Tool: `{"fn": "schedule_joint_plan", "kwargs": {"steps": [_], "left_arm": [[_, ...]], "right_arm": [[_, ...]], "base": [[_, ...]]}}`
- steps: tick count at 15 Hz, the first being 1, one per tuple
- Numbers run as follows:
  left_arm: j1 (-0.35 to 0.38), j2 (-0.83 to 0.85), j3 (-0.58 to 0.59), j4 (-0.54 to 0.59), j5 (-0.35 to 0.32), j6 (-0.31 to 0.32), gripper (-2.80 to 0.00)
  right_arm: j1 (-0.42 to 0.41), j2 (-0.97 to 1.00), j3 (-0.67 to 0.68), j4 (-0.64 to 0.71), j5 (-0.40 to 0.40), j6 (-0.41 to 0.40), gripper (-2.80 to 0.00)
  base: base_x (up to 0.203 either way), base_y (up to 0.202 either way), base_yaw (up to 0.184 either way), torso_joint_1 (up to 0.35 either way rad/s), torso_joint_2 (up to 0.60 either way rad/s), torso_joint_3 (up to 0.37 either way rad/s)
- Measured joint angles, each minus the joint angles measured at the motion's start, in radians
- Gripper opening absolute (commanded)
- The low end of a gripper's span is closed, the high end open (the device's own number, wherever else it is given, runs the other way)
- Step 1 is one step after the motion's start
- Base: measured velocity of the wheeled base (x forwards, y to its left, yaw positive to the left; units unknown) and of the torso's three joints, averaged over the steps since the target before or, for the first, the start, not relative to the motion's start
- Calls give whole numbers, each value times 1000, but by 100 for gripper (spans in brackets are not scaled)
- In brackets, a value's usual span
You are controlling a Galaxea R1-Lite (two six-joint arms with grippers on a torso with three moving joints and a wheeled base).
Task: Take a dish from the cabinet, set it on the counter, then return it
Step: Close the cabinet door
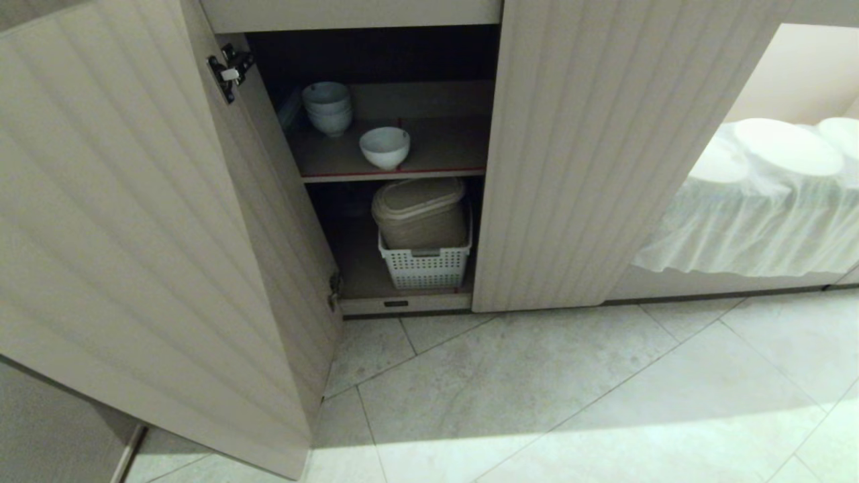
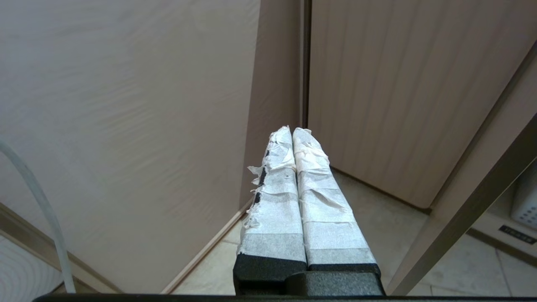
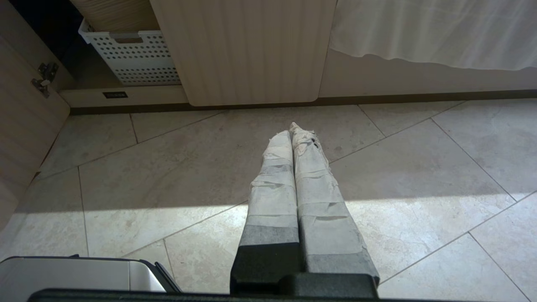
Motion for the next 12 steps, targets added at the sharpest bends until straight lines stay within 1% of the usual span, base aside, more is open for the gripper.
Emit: {"fn": "schedule_joint_plan", "kwargs": {"steps": [8,9,11,12], "left_arm": [[-1,54,1,1,-26,-3,-280],[0,60,1,0,-27,-14,-280],[4,74,3,0,-36,-73,-280],[6,78,3,0,-43,-90,-280]], "right_arm": [[0,0,0,0,0,0,-280],[0,0,0,0,0,0,-280],[0,0,0,0,0,1,-280],[0,0,0,0,0,1,-280]], "base": [[0,0,0,0,0,0],[0,0,0,0,0,0],[0,0,0,0,0,0],[0,0,0,0,0,0]]}}
